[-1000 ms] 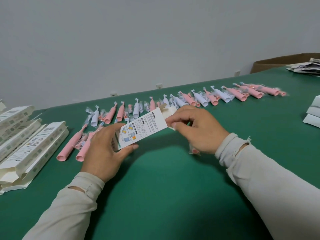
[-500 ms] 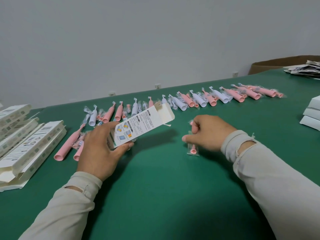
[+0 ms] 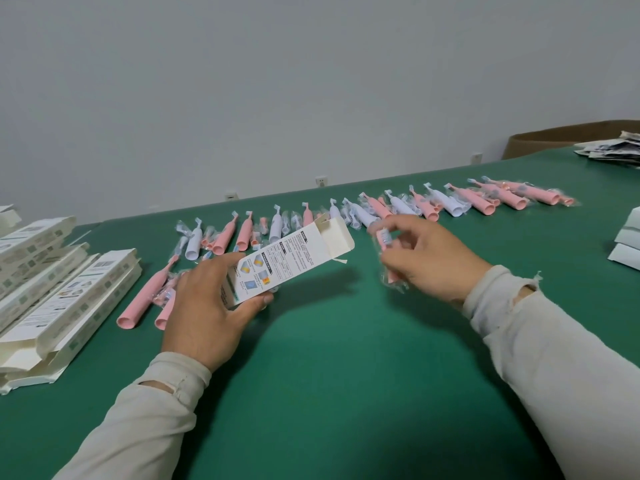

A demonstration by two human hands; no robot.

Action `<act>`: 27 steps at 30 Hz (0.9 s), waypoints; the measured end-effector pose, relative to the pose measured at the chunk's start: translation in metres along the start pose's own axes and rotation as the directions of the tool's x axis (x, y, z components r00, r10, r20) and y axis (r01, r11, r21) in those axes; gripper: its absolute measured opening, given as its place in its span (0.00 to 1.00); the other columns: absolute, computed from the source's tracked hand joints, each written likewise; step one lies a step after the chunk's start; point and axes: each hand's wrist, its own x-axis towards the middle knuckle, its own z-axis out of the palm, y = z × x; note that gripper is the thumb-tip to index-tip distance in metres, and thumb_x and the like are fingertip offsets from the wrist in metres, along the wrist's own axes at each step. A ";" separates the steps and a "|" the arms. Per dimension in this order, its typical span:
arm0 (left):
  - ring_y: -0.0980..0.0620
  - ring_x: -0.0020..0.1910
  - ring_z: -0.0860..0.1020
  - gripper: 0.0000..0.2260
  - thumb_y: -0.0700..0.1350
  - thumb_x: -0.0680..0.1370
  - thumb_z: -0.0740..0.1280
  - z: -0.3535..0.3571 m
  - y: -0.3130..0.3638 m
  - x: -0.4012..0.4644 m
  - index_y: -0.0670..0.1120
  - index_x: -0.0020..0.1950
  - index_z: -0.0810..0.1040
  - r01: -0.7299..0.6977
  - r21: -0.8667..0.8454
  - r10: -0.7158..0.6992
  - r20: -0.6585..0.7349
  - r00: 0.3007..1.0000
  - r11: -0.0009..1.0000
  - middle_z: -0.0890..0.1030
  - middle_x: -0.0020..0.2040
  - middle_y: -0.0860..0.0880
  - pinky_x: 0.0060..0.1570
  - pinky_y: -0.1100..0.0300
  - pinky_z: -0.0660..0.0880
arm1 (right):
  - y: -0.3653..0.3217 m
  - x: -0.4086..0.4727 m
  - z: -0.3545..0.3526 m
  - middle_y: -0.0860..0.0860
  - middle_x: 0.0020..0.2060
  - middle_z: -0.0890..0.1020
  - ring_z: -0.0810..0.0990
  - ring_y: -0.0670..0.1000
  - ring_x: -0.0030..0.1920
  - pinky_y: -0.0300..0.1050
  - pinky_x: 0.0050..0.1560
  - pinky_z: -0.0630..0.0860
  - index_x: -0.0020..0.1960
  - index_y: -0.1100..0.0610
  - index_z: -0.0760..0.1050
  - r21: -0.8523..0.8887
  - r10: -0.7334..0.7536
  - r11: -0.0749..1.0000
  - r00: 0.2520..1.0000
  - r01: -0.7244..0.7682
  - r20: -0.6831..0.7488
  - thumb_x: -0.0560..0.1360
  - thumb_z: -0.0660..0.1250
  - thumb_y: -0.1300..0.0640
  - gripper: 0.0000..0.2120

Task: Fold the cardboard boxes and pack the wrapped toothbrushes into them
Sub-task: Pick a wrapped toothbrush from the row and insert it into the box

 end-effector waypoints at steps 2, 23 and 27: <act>0.55 0.55 0.68 0.27 0.52 0.68 0.79 0.000 -0.001 0.000 0.54 0.65 0.76 0.001 -0.004 -0.001 0.016 1.000 1.000 0.74 0.55 0.59 0.55 0.55 0.64 | -0.004 0.000 0.003 0.51 0.23 0.71 0.65 0.49 0.21 0.38 0.24 0.64 0.47 0.64 0.74 0.296 -0.015 0.954 0.995 0.044 -0.099 0.67 0.64 0.59 0.11; 0.54 0.55 0.71 0.25 0.55 0.69 0.77 0.001 0.010 -0.003 0.57 0.65 0.75 -0.059 -0.070 0.067 0.129 0.989 0.996 0.77 0.56 0.57 0.55 0.56 0.67 | -0.009 -0.010 0.040 0.48 0.34 0.85 0.83 0.53 0.34 0.50 0.40 0.81 0.51 0.43 0.69 0.142 -0.149 0.964 0.901 0.224 -0.407 0.75 0.71 0.60 0.15; 0.55 0.55 0.70 0.25 0.56 0.69 0.76 0.000 0.010 -0.002 0.57 0.65 0.74 -0.038 -0.049 0.044 0.123 0.991 0.998 0.76 0.55 0.58 0.55 0.56 0.66 | -0.006 -0.010 0.047 0.43 0.36 0.84 0.81 0.44 0.36 0.42 0.42 0.79 0.45 0.44 0.79 0.135 -0.146 0.964 0.883 0.228 -0.447 0.73 0.75 0.55 0.07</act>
